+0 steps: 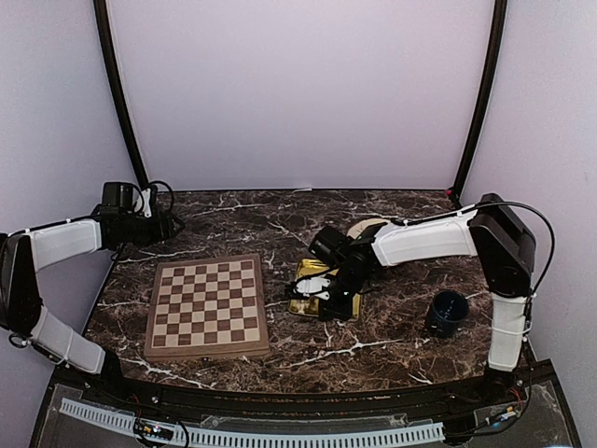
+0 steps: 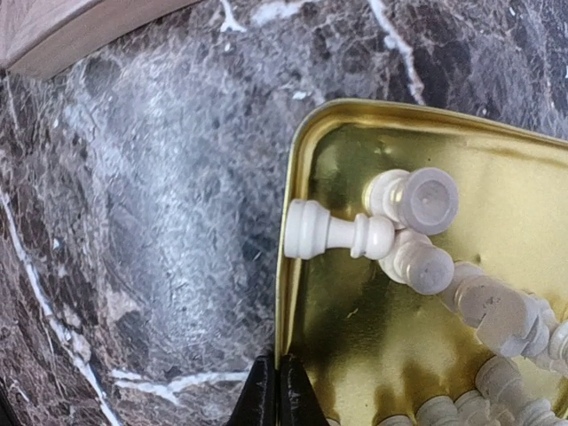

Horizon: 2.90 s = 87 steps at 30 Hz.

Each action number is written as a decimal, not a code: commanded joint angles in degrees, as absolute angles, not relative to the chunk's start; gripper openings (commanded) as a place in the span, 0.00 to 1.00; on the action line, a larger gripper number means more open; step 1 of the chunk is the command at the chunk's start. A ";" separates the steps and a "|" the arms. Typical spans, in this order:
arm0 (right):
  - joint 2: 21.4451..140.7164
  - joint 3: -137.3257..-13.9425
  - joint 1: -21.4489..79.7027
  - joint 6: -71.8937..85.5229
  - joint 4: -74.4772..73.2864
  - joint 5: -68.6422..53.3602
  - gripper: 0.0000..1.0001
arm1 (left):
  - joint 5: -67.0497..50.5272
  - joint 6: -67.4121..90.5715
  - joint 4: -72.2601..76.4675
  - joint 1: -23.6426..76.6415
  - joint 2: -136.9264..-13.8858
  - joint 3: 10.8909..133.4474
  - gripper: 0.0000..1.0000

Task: Set up the chess pieces on the board
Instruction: Move the storage box to the center of the board, then position the chessboard at the center of the board, then adjust the king in the storage box.

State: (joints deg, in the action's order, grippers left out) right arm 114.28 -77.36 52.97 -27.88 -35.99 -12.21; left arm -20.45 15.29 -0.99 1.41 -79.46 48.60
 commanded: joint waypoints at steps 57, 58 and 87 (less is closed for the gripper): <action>89.46 -78.84 42.28 -29.19 -46.01 -23.62 1.00 | -19.16 24.18 -22.40 9.93 -83.12 46.67 0.83; 88.58 -78.98 41.64 -28.79 -45.85 -23.69 1.00 | -19.29 24.00 -22.53 10.02 -83.43 47.16 0.83; 77.22 -58.80 31.60 -30.33 -35.60 -18.05 0.71 | -0.01 7.44 6.18 15.63 -66.96 52.52 0.99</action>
State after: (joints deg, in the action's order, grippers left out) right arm 76.49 -60.73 31.55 -27.03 -34.54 -15.62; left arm -4.32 9.15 -2.33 15.59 -68.40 55.75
